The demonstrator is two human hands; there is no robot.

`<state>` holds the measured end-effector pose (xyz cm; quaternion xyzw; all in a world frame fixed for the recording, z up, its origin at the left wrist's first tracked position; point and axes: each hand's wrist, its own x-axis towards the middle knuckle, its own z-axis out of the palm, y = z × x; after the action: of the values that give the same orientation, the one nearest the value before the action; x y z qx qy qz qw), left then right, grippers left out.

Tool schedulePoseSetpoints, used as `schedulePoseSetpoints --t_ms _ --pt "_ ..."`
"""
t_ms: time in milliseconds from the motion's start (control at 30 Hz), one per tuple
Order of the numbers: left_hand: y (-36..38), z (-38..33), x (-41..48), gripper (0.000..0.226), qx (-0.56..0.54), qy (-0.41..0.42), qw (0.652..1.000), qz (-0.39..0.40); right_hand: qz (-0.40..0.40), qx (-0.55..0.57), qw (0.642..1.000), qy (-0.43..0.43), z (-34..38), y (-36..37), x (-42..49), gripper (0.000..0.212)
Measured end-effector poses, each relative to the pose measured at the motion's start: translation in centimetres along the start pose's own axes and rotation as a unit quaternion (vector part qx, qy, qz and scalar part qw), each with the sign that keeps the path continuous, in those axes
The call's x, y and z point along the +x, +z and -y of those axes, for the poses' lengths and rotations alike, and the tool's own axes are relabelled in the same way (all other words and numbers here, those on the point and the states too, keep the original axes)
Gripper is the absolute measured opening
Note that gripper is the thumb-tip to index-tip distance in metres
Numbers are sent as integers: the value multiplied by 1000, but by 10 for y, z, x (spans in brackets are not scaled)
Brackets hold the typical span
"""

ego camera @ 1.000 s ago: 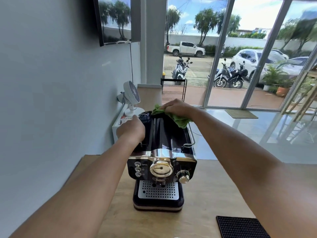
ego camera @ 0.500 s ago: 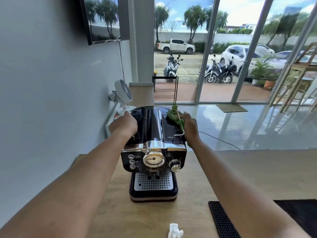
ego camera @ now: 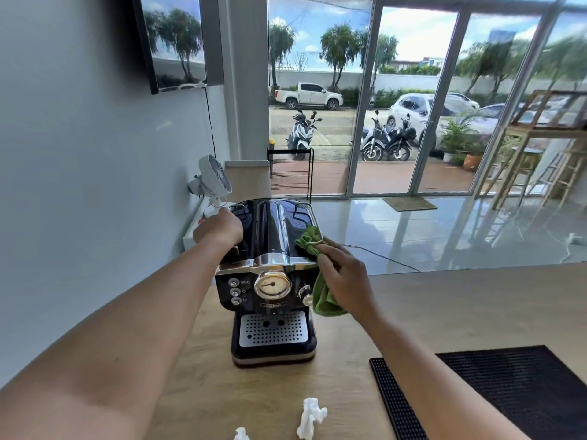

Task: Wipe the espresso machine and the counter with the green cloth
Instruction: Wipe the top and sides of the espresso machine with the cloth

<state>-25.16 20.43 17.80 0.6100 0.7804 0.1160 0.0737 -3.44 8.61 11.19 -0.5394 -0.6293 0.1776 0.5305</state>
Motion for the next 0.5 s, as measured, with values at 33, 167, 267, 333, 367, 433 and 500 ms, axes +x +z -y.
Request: schedulePoseSetpoints --t_ms 33,167,267,333,367,433,500 --pt "0 0 0 53 -2 -2 1000 1 -19 -59 997 -40 1 2 -7 23" --pt "0 -1 2 52 -7 -3 1000 -3 -53 -209 969 -120 11 8 -27 24" --pt "0 -1 3 54 -4 -4 1000 1 -39 -290 935 -200 28 7 -33 38" --pt "1 -1 5 55 -6 -3 1000 2 15 -276 936 -218 49 10 -39 37" --pt "1 -1 5 55 -10 -1 1000 5 37 -237 953 -187 65 11 -36 30" --pt "2 -1 8 57 -30 -2 999 17 60 -118 990 -51 95 8 -16 24" --pt "4 1 10 59 -62 2 998 27 27 -4 998 50 110 3 22 26"
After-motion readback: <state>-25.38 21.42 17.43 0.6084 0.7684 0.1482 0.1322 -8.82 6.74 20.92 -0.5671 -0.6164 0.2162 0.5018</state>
